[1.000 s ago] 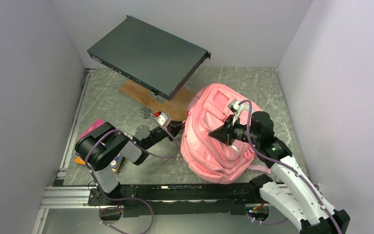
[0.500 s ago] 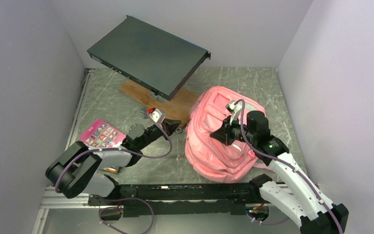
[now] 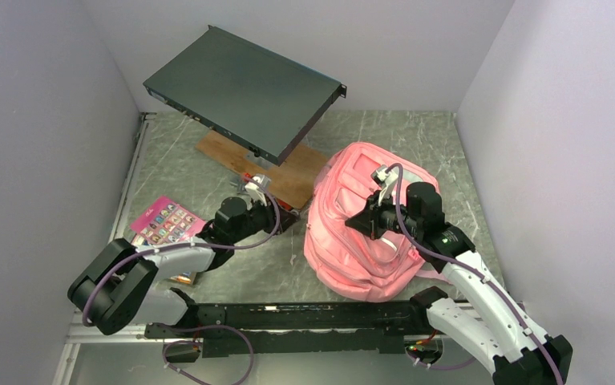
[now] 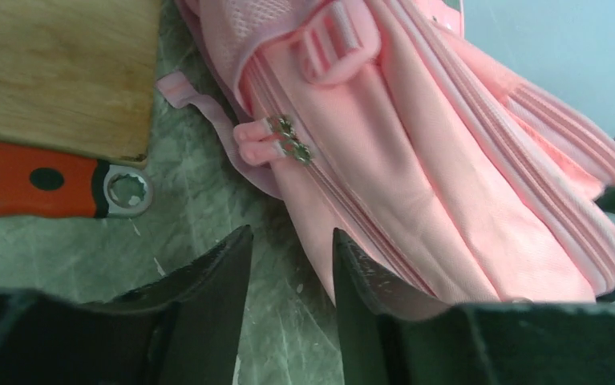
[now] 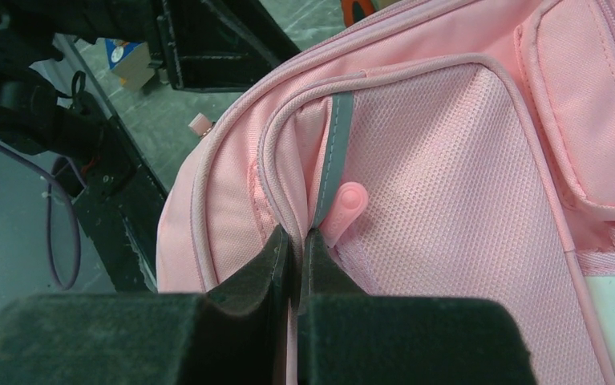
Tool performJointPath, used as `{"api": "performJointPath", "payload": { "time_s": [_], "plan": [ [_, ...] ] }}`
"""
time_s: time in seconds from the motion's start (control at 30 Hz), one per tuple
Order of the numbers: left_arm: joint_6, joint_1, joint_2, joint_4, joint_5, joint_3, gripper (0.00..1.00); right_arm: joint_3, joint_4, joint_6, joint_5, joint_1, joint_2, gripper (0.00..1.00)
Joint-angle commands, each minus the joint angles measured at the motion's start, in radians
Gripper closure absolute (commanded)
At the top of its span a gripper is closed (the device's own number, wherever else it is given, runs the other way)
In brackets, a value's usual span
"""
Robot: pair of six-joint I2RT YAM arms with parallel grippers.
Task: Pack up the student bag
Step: Adjust the student bag at the center of the board.
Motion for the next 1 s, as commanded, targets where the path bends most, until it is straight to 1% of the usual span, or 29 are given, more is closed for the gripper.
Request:
{"api": "performJointPath", "payload": {
  "time_s": [0.0,0.07,0.13,0.17,0.2,0.23,0.3,0.4,0.53,0.6,0.77,0.8,0.83,0.87,0.97],
  "plan": [
    [-0.161,0.07,0.069,0.175,0.099,-0.001,0.51,0.037,0.157,0.047,-0.112,-0.001,-0.034,1.0],
    [-0.09,0.079,0.094,0.294,0.1,-0.028,0.48,0.037,0.161,0.048,-0.131,-0.001,-0.043,1.0],
    [0.034,0.073,0.118,0.383,0.104,-0.047,0.44,0.031,0.172,0.056,-0.144,-0.002,-0.047,1.0],
    [0.104,0.069,0.127,0.431,0.083,-0.063,0.4,0.029,0.179,0.06,-0.153,-0.001,-0.045,1.0],
    [0.164,0.062,0.14,0.495,0.065,-0.085,0.35,0.028,0.185,0.065,-0.167,-0.001,-0.042,1.0],
    [0.218,0.057,0.163,0.568,0.051,-0.101,0.33,0.027,0.192,0.066,-0.178,-0.001,-0.039,1.0],
    [0.306,0.055,0.199,0.651,0.049,-0.115,0.34,0.028,0.195,0.067,-0.193,-0.001,-0.03,1.0],
    [0.402,0.053,0.265,0.734,0.096,-0.11,0.37,0.037,0.194,0.064,-0.197,-0.001,-0.024,1.0],
    [0.431,0.049,0.355,0.897,0.133,-0.108,0.4,0.037,0.198,0.061,-0.198,-0.001,-0.02,1.0],
    [0.43,0.048,0.402,0.95,0.164,-0.1,0.42,0.035,0.199,0.06,-0.201,-0.001,-0.015,1.0],
    [0.423,0.037,0.449,0.96,0.255,-0.066,0.42,0.033,0.199,0.056,-0.203,-0.001,-0.018,1.0],
    [0.423,0.032,0.45,0.96,0.252,-0.062,0.41,0.029,0.2,0.057,-0.2,-0.001,-0.022,1.0],
    [0.424,0.029,0.448,0.96,0.242,-0.061,0.41,0.025,0.202,0.012,-0.2,-0.001,-0.024,1.0],
    [0.425,0.026,0.448,0.96,0.234,-0.058,0.41,0.024,0.204,0.052,-0.199,-0.001,-0.025,1.0],
    [0.426,0.014,0.45,0.941,0.215,-0.035,0.41,0.019,0.209,0.06,-0.204,-0.001,-0.024,1.0]
  ]
}}
